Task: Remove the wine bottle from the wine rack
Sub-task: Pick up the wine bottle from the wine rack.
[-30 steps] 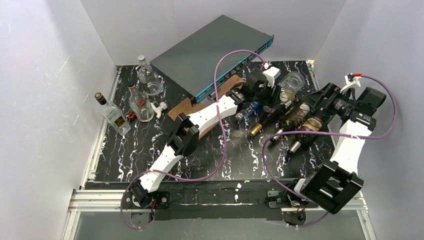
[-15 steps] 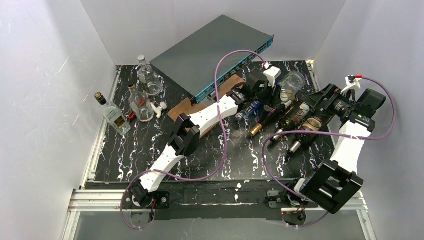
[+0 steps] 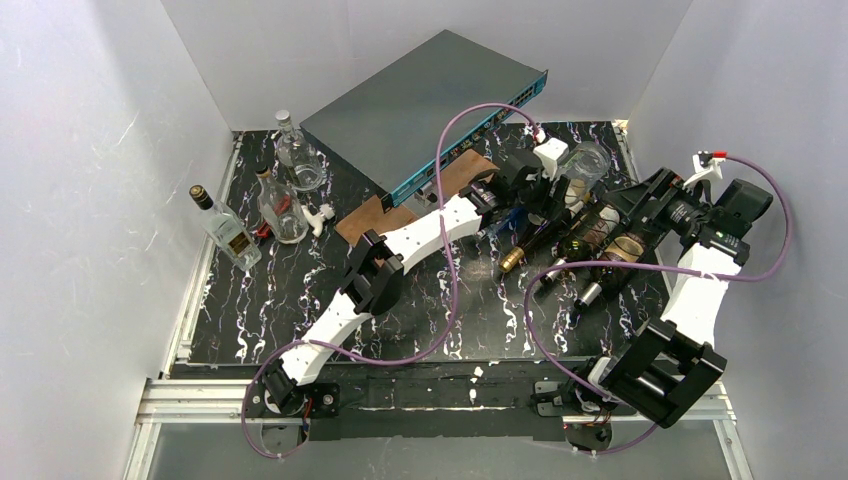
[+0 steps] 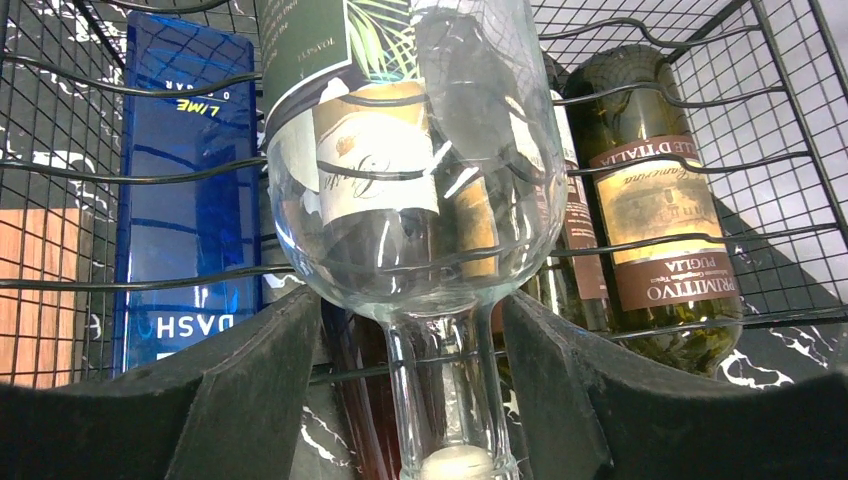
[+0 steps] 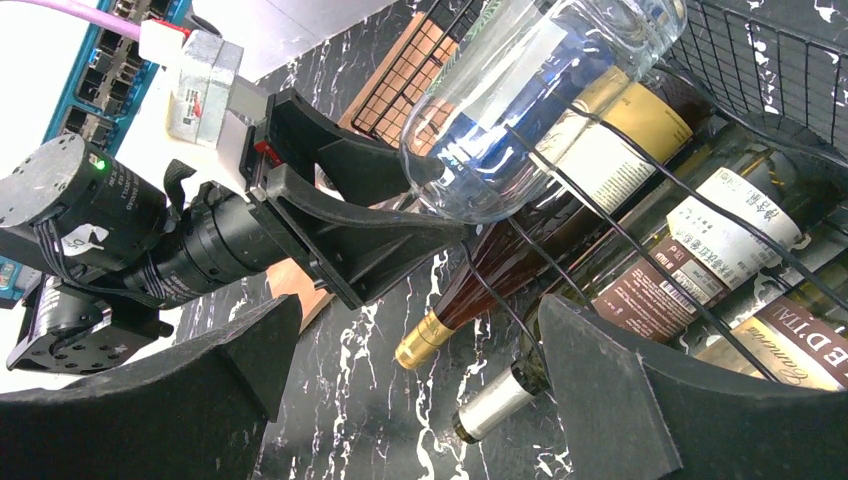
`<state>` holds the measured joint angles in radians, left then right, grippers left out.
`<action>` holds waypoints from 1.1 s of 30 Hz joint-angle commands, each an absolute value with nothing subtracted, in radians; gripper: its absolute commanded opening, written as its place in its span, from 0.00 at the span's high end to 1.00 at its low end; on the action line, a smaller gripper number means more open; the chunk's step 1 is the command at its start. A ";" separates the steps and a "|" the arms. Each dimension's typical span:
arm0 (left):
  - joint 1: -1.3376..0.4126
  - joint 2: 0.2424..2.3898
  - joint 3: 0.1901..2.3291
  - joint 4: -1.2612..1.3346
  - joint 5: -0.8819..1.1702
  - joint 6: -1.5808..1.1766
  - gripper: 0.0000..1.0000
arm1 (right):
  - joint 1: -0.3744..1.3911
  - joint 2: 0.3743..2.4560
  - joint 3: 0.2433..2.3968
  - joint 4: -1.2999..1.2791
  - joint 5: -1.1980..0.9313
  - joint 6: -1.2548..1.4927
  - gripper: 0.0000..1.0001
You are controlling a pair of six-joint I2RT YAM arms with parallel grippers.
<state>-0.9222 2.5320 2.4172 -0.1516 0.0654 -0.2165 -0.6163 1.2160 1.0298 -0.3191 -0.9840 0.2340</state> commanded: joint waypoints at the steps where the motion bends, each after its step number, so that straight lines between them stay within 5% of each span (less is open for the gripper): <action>1: -0.925 2.529 2.459 -0.144 -0.040 -0.179 0.37 | -0.626 1.193 1.029 -0.273 -1.014 0.244 0.02; 9: -0.930 2.524 2.459 -0.147 -0.041 -0.157 0.57 | -0.629 1.192 1.027 -0.272 -1.015 0.248 0.02; 16: -0.943 2.482 2.463 -0.162 -0.063 -0.087 1.00 | -0.632 1.190 1.028 -0.272 -1.022 0.252 0.01; 33: -0.945 2.261 2.282 -0.026 -0.017 -0.060 1.00 | -0.636 1.163 1.027 -0.268 -1.064 0.248 0.02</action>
<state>-0.9516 2.4466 2.2944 -0.1589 -0.0177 -0.0784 -0.6289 1.1988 1.0298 -0.3103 -1.0256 0.2413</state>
